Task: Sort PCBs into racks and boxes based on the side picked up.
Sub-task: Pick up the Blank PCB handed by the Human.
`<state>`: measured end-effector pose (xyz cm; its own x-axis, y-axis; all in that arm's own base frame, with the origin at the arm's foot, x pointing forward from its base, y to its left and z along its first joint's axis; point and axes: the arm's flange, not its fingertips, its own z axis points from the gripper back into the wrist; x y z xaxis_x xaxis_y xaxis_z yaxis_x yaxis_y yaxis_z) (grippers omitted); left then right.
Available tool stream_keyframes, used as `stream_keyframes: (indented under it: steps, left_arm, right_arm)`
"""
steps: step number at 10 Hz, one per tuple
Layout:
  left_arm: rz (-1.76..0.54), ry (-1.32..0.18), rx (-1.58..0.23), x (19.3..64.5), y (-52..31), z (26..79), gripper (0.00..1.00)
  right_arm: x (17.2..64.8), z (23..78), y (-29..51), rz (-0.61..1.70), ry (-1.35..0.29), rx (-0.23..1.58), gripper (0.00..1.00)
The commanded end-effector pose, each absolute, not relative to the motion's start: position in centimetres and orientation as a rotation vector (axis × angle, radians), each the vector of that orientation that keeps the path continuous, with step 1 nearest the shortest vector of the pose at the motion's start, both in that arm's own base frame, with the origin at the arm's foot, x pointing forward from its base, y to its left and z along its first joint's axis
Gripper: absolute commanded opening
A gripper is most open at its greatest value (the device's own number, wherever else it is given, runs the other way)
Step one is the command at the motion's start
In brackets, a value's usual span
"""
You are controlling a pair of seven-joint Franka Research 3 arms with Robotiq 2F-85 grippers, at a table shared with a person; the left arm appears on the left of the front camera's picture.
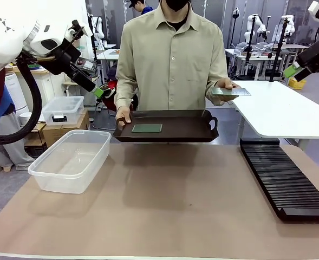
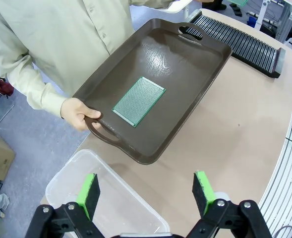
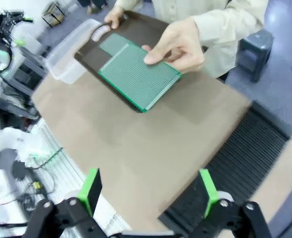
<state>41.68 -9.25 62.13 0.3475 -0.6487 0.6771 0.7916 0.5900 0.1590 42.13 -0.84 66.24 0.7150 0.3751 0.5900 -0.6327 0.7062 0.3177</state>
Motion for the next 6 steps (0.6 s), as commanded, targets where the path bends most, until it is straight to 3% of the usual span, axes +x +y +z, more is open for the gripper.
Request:
stream_keyframes:
  steps: [1, 6]
  left_arm:
    - [-0.94, -0.769, -0.217, 41.6, -9.2, 61.9, 1.0]
    - [-0.94, -0.769, -0.217, 41.6, -9.2, 61.9, 1.0]
  right_arm:
    - [44.5, 66.4, -1.2, 0.469, -0.389, 0.693, 1.0]
    - [48.8, 60.8, -1.6, 0.173, -0.222, 1.013, 1.0]
